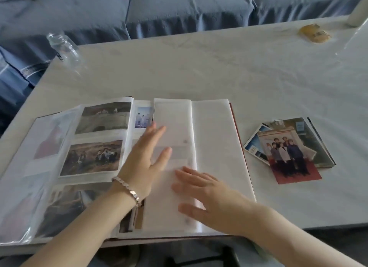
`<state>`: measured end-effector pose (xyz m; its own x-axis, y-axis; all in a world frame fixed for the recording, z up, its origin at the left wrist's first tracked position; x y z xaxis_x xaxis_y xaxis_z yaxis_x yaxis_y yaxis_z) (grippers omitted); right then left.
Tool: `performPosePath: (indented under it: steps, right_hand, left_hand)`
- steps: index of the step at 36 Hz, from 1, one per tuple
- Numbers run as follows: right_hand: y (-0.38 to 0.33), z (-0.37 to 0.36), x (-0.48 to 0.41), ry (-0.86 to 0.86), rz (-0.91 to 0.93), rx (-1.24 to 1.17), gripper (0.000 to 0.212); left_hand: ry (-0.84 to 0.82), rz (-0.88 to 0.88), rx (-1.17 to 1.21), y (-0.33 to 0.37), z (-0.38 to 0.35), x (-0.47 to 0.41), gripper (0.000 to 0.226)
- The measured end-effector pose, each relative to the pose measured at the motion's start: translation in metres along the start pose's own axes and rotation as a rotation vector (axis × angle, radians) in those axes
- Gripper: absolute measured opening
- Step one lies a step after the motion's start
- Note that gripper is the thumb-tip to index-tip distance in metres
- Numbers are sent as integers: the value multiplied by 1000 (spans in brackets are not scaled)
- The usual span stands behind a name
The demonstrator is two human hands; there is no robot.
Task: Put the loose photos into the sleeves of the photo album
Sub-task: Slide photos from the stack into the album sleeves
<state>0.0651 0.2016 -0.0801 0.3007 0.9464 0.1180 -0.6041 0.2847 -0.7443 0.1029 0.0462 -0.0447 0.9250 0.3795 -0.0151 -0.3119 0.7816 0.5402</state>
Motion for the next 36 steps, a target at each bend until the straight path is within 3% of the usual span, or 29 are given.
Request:
performPosePath:
  steps: [4, 9, 13, 16, 20, 31, 36]
  right_hand:
    - [4, 16, 8, 112, -47, -146, 36]
    - [31, 63, 38, 350, -276, 2, 33]
    - [66, 92, 69, 450, -620, 234, 62]
    - [81, 97, 85, 448, -839, 266, 89]
    - [89, 91, 92, 451, -1004, 302, 99]
    - [92, 104, 98, 582, -975, 287, 96]
    - [76, 111, 98, 725, -851, 153, 95]
  left_hand:
    - [-192, -116, -296, 0, -21, 0, 55]
    - [-302, -21, -570, -4, -34, 0, 86]
    - [-294, 53, -653, 7, -32, -4, 54]
    - [-274, 65, -688, 16, -30, -8, 51]
    - [-255, 69, -690, 20, -31, -15, 48]
    - [-208, 53, -656, 27, -33, -16, 44]
    - [149, -39, -217, 36, -40, -19, 23]
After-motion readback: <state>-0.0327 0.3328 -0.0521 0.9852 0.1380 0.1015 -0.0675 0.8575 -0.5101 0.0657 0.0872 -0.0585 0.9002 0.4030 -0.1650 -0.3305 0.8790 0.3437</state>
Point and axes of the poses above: each hand's wrist, its own x-axis away from the middle knuckle, its own z-axis out of the back of the hand, y = z × x, the point moved 3 cm from there along -x, towards the middle knuckle, and after that the axes turned 8 degrees about -x, right-handed, at the moved point
